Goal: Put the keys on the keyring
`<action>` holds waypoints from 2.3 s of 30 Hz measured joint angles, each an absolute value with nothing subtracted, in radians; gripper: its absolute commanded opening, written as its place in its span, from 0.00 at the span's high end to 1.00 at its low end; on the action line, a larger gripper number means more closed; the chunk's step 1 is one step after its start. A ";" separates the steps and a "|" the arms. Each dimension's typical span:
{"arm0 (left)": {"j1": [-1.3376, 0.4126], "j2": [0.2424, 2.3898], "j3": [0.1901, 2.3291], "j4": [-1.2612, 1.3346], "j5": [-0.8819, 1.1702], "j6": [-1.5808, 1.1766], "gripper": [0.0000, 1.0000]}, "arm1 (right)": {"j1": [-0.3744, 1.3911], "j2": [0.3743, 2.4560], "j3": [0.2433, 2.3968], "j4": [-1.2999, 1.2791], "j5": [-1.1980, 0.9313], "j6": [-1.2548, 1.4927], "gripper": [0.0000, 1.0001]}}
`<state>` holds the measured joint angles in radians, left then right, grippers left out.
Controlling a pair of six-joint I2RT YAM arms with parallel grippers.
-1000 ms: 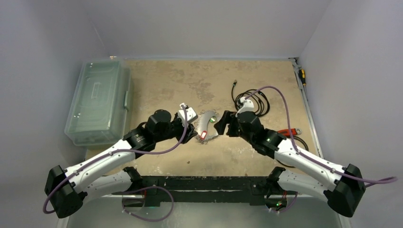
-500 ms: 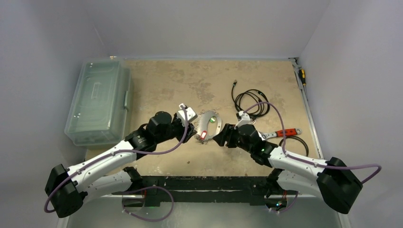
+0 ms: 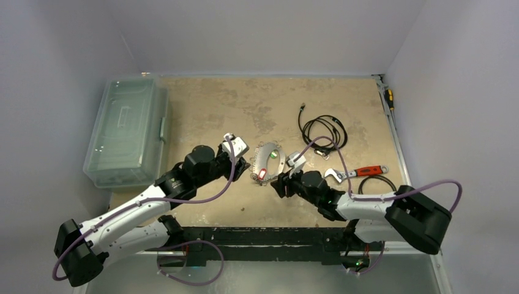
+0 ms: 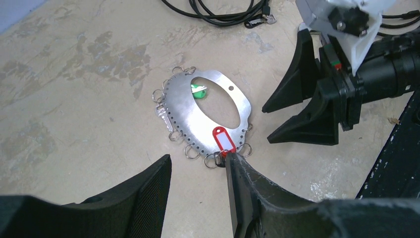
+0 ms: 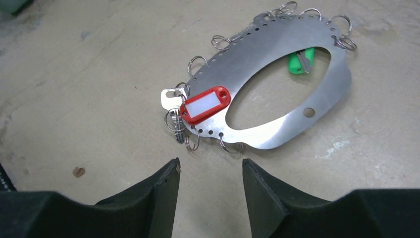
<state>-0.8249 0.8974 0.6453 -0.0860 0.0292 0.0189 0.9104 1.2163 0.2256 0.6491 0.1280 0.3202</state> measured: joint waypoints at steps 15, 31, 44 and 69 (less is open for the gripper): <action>-0.825 0.883 0.640 -0.078 0.023 0.020 0.58 | 0.983 1.555 0.197 0.999 0.248 0.138 0.56; -0.825 0.883 0.639 -0.070 0.026 0.020 0.58 | 1.008 1.689 0.230 1.147 0.333 0.033 0.57; -0.825 0.884 0.639 -0.070 0.026 0.021 0.59 | 1.036 1.735 0.245 1.198 0.347 -0.056 0.67; -0.825 0.884 0.639 -0.070 0.033 0.021 0.59 | 1.074 1.807 0.271 1.271 0.384 -0.157 1.00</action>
<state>-0.8249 0.8845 0.6392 -0.0696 0.0334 0.0212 1.0744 1.8069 0.2710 1.2709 0.3843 -0.1566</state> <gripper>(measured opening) 0.414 0.009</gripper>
